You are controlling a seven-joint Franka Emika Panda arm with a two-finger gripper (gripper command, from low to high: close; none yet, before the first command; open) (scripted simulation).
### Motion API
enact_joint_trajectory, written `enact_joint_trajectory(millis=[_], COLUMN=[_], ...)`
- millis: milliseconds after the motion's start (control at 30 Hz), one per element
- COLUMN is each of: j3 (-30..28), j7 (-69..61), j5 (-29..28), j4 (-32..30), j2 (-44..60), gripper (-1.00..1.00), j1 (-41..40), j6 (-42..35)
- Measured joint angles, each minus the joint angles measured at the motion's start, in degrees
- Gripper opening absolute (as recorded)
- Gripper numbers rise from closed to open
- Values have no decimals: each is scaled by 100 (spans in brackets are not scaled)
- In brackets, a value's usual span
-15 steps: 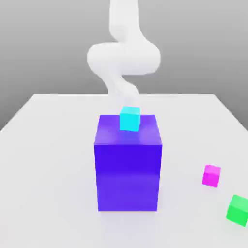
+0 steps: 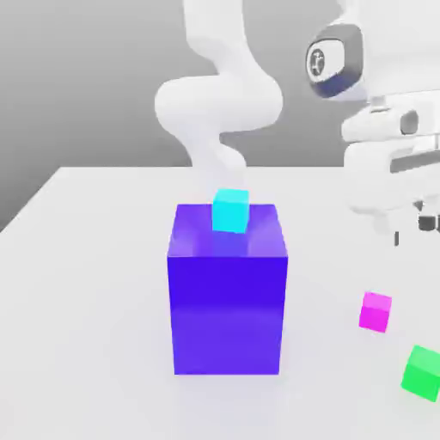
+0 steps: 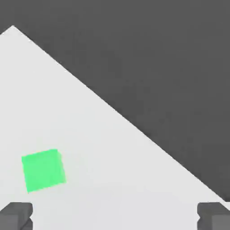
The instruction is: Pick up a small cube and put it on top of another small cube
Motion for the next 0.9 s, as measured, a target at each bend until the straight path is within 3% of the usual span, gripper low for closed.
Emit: enact_joint_trajectory(millis=[200,400,433,667,900], j3=[396,-720,-892,-903,-22], j7=[-129,736,805,822,-117], j5=[-446,-1655,-1741,-1759,-428], j4=[-633,-433,-403,-402,-638], j2=[1274,2529,2671,2676,1432], gripper=[0,0,-100,-100,-100], j1=[675,1560,1713,1724,1139], j6=[808,1749,1865,1868,871])
